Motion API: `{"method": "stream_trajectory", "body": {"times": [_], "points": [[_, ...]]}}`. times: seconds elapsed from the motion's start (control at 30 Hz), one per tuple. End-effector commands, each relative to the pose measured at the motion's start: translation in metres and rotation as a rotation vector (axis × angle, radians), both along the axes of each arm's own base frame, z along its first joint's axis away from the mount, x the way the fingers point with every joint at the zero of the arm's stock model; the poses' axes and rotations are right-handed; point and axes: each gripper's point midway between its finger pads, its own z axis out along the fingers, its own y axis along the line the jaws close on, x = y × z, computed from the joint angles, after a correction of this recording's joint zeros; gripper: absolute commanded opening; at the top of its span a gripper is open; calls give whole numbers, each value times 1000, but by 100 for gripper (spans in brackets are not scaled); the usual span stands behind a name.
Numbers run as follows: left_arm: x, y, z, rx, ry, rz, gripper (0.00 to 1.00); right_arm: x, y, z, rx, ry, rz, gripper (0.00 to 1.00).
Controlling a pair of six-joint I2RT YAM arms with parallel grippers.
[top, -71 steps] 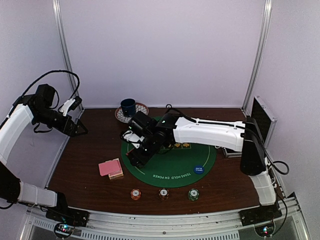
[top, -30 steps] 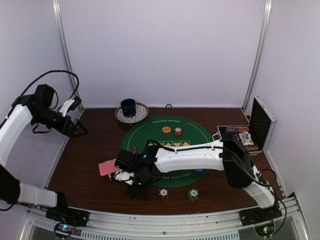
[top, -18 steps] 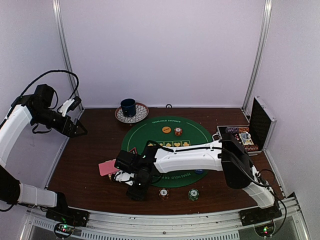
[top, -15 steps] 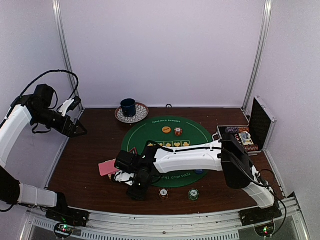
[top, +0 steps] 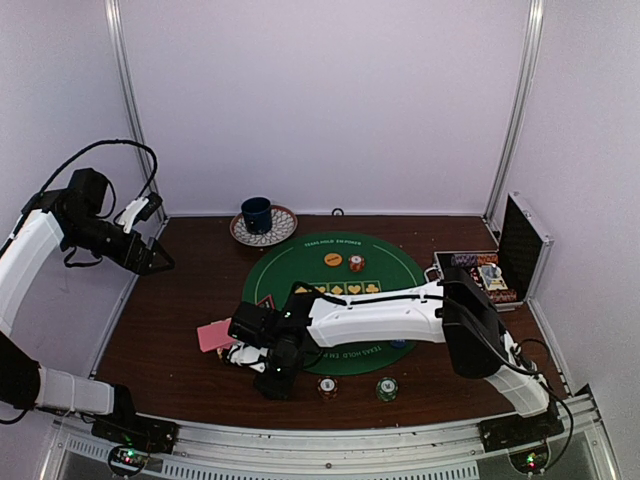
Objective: Distribute texas hold em gaming equipment
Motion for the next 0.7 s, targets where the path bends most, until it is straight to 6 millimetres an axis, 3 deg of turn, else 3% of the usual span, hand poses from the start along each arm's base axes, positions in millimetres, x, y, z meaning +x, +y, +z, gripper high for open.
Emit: {"method": "stream_trajectory", "body": {"times": [0.0,0.23,0.43,0.57,0.67], "points": [[2,0,14,2,-54,-11,98,3,6,23,38,-40,8,30],[2,0,16,-3,-55,-12,98,8,11,56,86,-73,2,23],[2,0,16,-2,-56,-11,97,23,1,83,115,-101,-49,19],[2,0,16,-2,-57,-11,97,43,-23,88,114,-99,-136,17],[2,-1,15,-7,-53,-13,98,70,-56,83,100,-84,-250,16]]}}
